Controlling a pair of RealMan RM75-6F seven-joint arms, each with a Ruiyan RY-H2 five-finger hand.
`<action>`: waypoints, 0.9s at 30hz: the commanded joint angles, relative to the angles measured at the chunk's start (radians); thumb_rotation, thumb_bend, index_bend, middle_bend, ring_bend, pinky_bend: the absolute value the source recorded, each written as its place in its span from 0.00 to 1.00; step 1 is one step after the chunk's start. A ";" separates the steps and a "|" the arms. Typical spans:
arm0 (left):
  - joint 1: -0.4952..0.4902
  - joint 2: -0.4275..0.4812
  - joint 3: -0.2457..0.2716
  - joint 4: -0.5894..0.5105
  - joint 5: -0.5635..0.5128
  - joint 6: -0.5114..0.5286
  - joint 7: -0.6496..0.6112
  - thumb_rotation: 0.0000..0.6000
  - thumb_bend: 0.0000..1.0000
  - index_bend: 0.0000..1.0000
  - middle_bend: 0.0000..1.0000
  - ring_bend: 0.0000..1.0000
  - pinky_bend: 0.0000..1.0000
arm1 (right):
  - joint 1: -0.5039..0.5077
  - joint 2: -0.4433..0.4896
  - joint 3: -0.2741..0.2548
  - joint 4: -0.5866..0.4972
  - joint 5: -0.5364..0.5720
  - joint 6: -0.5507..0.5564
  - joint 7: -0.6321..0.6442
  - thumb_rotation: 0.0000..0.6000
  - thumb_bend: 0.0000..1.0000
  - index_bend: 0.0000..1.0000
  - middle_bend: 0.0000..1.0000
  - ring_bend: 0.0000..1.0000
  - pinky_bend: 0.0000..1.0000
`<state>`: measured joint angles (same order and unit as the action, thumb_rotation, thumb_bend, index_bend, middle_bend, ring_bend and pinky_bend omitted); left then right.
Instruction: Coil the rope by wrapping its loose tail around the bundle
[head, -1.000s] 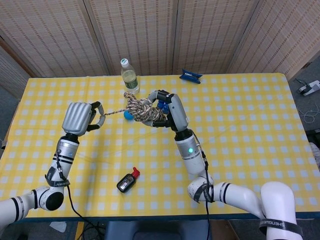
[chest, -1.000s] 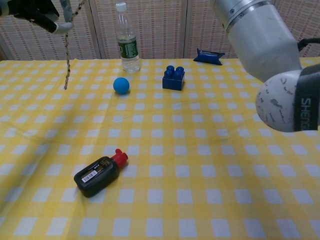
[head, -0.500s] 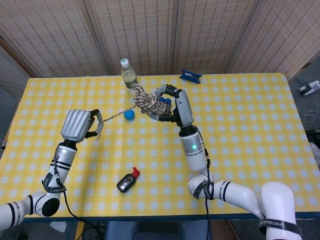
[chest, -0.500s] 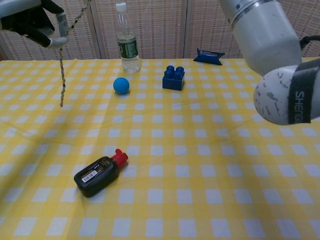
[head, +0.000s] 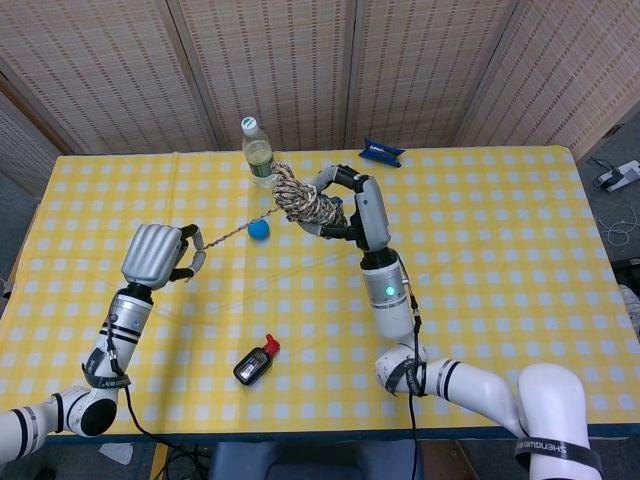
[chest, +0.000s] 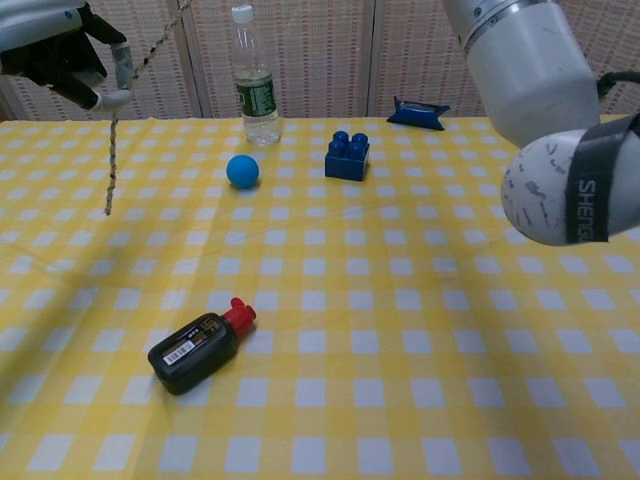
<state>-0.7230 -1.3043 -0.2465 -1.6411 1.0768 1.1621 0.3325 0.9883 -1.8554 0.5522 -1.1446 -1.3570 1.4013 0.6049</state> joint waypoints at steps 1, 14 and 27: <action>0.002 0.001 0.000 -0.003 0.002 0.000 0.002 0.92 0.39 0.70 0.92 0.84 0.93 | 0.000 0.003 -0.002 0.001 0.000 -0.004 0.001 1.00 0.14 0.87 0.70 0.53 0.50; 0.022 0.046 0.002 -0.038 0.013 -0.017 -0.026 1.00 0.35 0.23 0.56 0.52 0.73 | -0.035 0.059 -0.061 -0.048 -0.037 -0.012 -0.030 1.00 0.14 0.87 0.70 0.53 0.50; 0.088 0.117 0.019 -0.045 0.032 0.042 -0.038 1.00 0.31 0.06 0.23 0.25 0.39 | -0.122 0.207 -0.167 -0.136 -0.099 -0.034 -0.117 1.00 0.14 0.87 0.70 0.53 0.50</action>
<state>-0.6518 -1.1908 -0.2335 -1.6988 1.0973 1.1743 0.2859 0.8813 -1.6707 0.4035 -1.2668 -1.4434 1.3701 0.5042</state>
